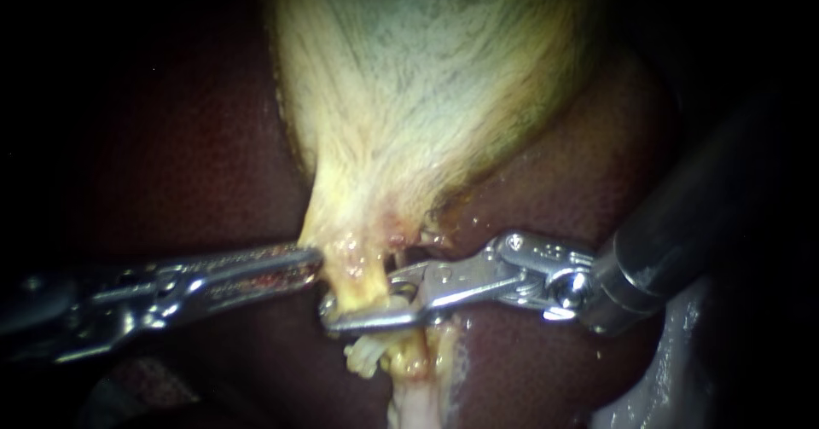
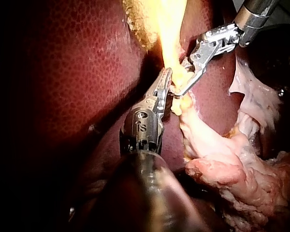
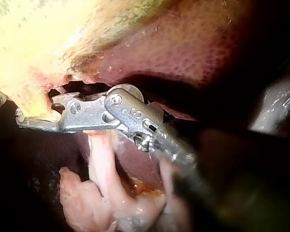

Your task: Going back third clip left tube

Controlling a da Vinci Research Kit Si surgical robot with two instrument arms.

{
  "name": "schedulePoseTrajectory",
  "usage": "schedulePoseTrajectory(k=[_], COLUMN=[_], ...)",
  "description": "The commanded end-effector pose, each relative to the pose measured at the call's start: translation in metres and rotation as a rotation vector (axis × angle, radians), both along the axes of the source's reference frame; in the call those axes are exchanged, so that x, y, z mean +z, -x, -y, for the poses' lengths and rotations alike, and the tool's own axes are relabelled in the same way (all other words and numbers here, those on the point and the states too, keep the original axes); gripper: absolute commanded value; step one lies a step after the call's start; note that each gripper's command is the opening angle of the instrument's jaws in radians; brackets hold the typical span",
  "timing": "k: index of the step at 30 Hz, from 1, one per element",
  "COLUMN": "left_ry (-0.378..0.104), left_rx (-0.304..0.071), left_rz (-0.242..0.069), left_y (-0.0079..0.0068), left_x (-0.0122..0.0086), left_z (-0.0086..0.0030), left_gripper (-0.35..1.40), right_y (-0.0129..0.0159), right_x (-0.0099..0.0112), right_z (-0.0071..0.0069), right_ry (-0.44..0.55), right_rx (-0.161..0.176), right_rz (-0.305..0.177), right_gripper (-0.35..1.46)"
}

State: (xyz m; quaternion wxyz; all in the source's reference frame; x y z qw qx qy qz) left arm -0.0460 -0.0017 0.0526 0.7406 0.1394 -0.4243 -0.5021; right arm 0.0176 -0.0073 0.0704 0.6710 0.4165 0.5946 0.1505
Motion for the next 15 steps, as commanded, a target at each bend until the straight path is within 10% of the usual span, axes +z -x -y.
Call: schedulePoseTrajectory(k=[1,15], left_ry=[0.0,0.0], left_rx=[0.0,0.0], left_rz=[0.0,0.0], left_y=[0.0,-0.0001], left_x=[0.0,0.0], left_z=[0.0,0.0], left_gripper=[0.0,0.0], right_y=[0.0,0.0007], right_x=[0.0,0.0013], right_z=[0.0001,-0.0005], right_ry=[-0.001,-0.013], right_rx=[-0.001,0.056], right_rz=[-0.001,0.038], right_gripper=[-0.35,0.49])
